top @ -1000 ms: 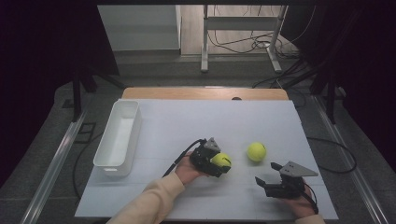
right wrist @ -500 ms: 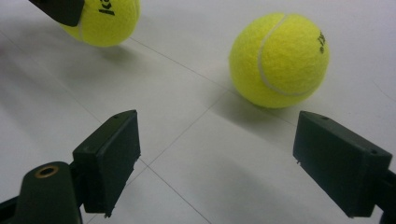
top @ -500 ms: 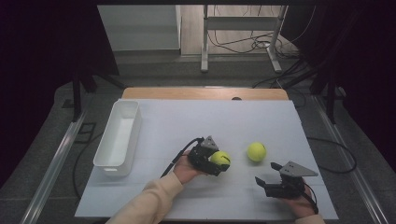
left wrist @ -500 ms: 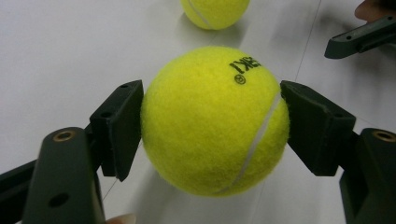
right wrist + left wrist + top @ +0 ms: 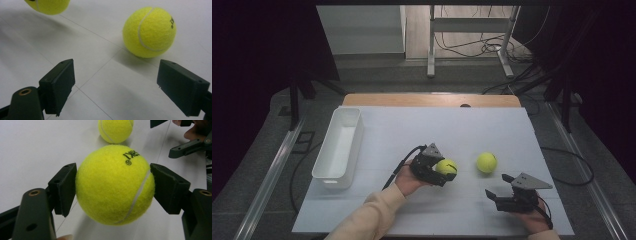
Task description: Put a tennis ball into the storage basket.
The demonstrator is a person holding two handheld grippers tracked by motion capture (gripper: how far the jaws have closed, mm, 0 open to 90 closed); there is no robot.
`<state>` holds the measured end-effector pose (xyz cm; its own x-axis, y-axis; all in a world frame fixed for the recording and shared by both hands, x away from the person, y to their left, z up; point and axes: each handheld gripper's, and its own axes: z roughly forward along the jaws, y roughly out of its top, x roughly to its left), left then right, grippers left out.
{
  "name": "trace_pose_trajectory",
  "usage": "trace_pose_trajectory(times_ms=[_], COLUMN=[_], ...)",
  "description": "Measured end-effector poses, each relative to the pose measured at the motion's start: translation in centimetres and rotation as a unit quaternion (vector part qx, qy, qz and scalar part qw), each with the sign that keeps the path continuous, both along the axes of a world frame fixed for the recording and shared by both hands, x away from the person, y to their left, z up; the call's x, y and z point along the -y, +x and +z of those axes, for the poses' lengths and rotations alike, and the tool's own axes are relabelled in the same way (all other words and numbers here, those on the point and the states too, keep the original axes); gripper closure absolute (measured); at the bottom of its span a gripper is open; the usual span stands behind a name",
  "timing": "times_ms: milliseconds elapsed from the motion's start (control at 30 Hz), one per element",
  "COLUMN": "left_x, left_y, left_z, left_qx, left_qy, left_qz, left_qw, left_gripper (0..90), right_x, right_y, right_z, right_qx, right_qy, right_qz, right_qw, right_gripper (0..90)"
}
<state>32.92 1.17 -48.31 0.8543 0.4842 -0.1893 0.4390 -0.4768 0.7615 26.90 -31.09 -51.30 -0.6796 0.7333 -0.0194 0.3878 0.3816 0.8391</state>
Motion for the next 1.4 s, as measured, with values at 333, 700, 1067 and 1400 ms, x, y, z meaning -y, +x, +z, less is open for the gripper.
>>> trace_pose_trajectory(times_ms=[333,700,1067,1400], left_x=[-0.6,-1.4,-2.2,-3.1], left_y=[-0.1,-0.1,0.0,0.1], left_z=[0.6,1.4,2.2,3.1], left_qx=[0.006,0.013,0.02,0.027], left_qy=[-0.013,-0.022,-0.033,-0.043], left_qz=[0.004,0.009,0.016,0.024], left_qw=[0.9999,0.9996,0.9991,0.9984], left_gripper=[26.2,26.2,26.2,26.2], right_x=[0.0,0.0,0.0,0.0], right_y=[0.0,0.0,0.0,0.0], right_z=[0.0,0.0,0.0,0.1], right_qx=[0.0,0.0,0.001,0.001], right_qy=[0.0,-0.001,-0.001,-0.001], right_qz=[-0.001,-0.002,-0.002,-0.002], right_qw=[1.0,1.0,1.0,1.0], right_gripper=[15.8,15.7,15.8,15.8])
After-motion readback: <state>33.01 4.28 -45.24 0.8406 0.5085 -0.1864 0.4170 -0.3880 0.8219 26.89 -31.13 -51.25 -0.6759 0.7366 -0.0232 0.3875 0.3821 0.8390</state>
